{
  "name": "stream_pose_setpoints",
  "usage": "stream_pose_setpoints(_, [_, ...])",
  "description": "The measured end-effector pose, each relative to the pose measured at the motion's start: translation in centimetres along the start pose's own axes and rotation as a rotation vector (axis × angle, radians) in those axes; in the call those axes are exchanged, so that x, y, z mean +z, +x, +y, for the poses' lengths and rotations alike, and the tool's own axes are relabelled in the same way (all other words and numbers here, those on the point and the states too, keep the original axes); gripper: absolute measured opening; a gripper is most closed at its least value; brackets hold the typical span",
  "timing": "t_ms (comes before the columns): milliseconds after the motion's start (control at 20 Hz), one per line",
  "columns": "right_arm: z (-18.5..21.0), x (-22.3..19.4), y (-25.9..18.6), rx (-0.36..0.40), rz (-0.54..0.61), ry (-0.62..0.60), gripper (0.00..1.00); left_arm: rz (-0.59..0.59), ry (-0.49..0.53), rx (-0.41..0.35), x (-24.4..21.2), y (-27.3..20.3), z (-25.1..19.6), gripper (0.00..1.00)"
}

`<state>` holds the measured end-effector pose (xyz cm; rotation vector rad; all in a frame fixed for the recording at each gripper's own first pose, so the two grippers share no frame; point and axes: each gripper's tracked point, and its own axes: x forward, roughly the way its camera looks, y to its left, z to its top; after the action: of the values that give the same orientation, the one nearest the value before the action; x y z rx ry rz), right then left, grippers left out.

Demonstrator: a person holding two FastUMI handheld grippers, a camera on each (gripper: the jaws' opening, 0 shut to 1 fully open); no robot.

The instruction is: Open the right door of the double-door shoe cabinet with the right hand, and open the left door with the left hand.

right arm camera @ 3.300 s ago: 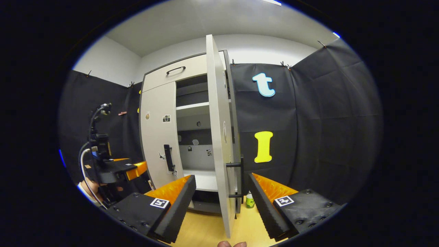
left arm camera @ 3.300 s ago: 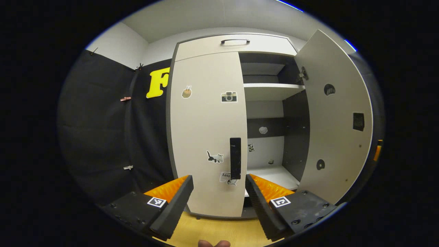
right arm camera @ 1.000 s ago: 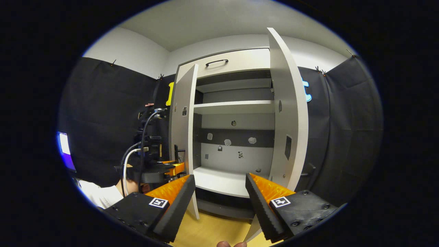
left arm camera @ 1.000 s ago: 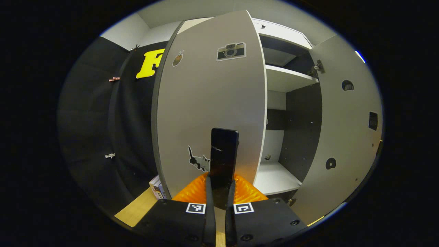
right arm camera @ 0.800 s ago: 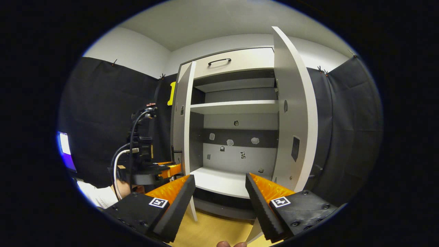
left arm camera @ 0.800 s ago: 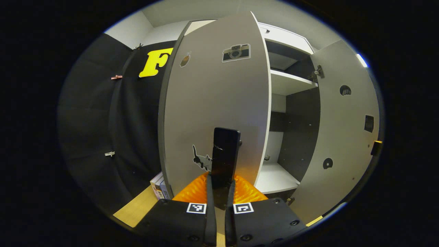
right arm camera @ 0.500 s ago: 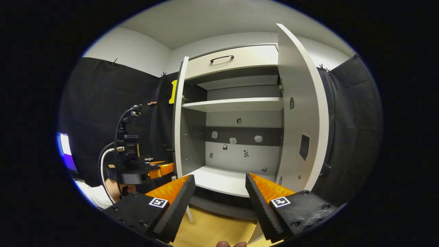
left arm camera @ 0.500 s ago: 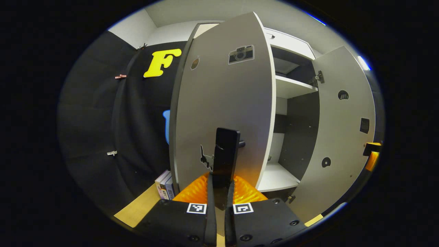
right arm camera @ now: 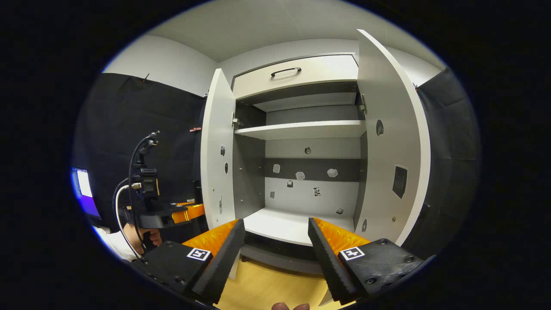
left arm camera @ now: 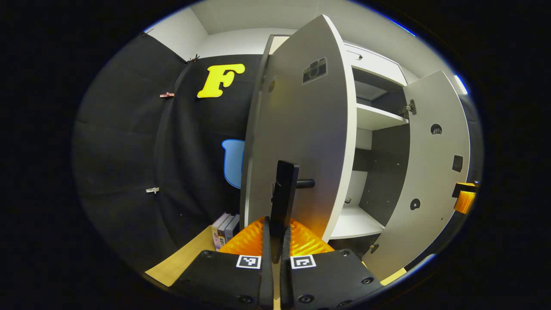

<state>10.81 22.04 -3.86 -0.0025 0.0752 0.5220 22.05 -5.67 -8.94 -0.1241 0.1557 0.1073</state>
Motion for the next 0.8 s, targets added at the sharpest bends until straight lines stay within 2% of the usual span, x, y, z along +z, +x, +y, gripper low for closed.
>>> stream_pose_setpoints(200, [1.8,-0.6,-0.2,0.015,0.017,-0.004,0.93,0.022,0.057,-0.015,0.1,-0.7,1.5,0.11])
stream_pose_setpoints(300, [1.9,-0.6,-0.3,0.017,0.020,0.003,0.93,0.014,0.031,-0.012,0.2,-0.9,2.3,0.11])
stream_pose_setpoints(550, [1.8,-0.4,-0.5,0.006,0.017,0.002,0.93,0.011,-0.022,0.049,0.1,-1.6,6.7,0.11])
stream_pose_setpoints(700, [2.9,-1.0,0.1,0.026,0.029,0.005,0.93,0.043,-0.012,0.105,-0.8,-2.0,10.6,0.06])
stream_pose_setpoints(800, [4.1,-1.2,0.4,0.046,0.034,-0.006,0.93,0.035,-0.015,0.113,-0.6,-2.5,12.1,0.06])
